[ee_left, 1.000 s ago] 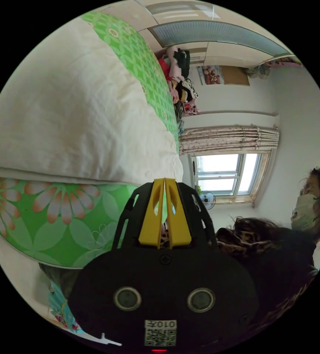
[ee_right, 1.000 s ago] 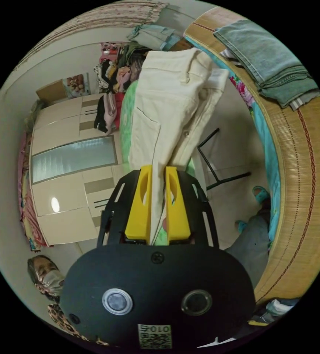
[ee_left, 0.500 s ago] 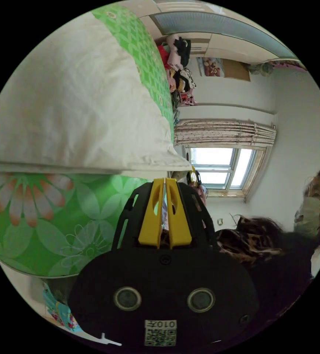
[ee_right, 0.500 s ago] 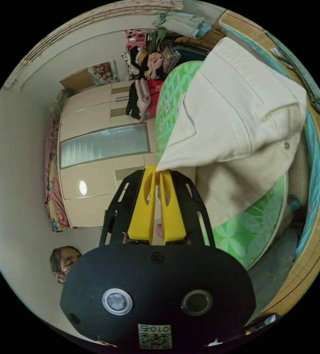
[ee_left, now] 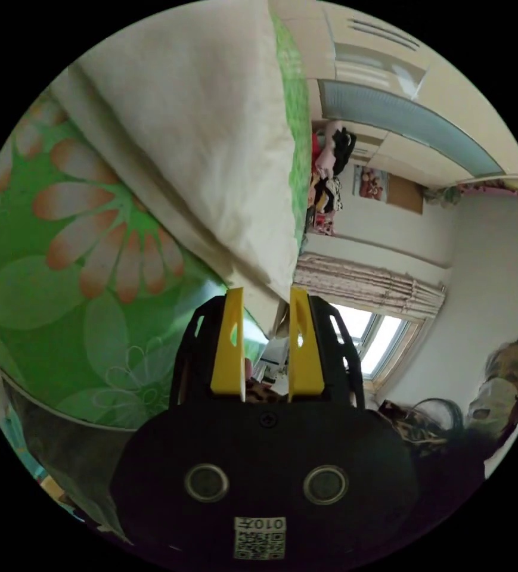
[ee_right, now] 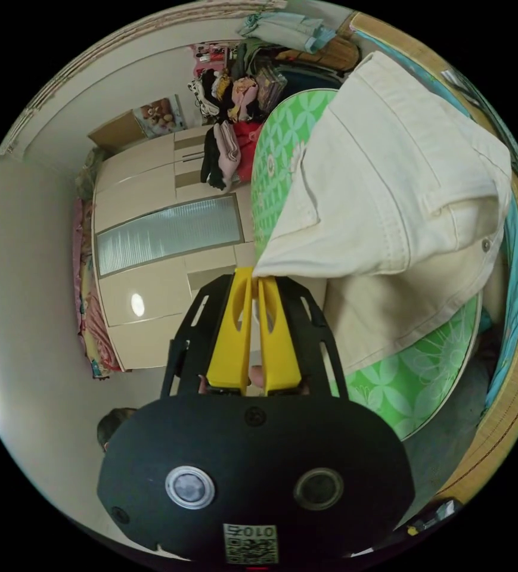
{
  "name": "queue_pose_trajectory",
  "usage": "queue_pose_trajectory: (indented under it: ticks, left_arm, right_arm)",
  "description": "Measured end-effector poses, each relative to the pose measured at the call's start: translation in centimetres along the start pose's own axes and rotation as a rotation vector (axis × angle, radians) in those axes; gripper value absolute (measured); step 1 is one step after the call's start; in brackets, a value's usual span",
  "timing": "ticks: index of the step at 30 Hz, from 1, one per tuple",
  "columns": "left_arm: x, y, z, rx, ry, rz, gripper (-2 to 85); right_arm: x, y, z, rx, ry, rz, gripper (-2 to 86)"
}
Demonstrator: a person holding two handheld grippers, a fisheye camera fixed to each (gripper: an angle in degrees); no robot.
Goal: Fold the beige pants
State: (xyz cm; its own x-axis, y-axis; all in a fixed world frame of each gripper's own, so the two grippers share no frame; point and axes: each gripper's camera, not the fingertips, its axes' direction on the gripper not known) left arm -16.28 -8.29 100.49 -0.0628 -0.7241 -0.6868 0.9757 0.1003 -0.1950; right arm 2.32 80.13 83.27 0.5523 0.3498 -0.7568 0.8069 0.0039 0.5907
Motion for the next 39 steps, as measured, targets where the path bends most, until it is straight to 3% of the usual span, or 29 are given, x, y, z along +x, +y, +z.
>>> queue_pose_trajectory:
  ticks: [9,23,27,30,35,39]
  left_arm:
    - [-2.4,-1.5,-0.5,0.148,0.090,-0.100,11.1]
    - [0.0,-1.3,0.3,0.387,-0.138,-0.027,1.4]
    - [1.6,-1.8,1.1,0.355,-0.214,0.054,0.5]
    - [6.9,-4.7,1.4,0.282,-0.294,0.273,0.4]
    - [21.9,-17.7,7.6,0.094,-0.479,0.823,0.5]
    - [29.0,-28.2,15.1,0.076,-0.574,1.002,0.5]
  right_arm:
    - [3.2,-0.7,-0.5,-0.019,0.011,0.003,1.1]
    - [9.3,-4.2,-1.0,-0.203,0.060,-0.032,1.2]
    - [10.3,-4.9,-0.9,-0.207,0.088,-0.042,1.2]
    - [8.5,-6.7,0.1,-0.199,0.112,-0.106,1.1]
    - [1.8,-15.5,7.1,-0.207,0.248,-0.301,1.2]
    - [0.6,-24.9,14.3,-0.114,0.473,-0.348,1.9]
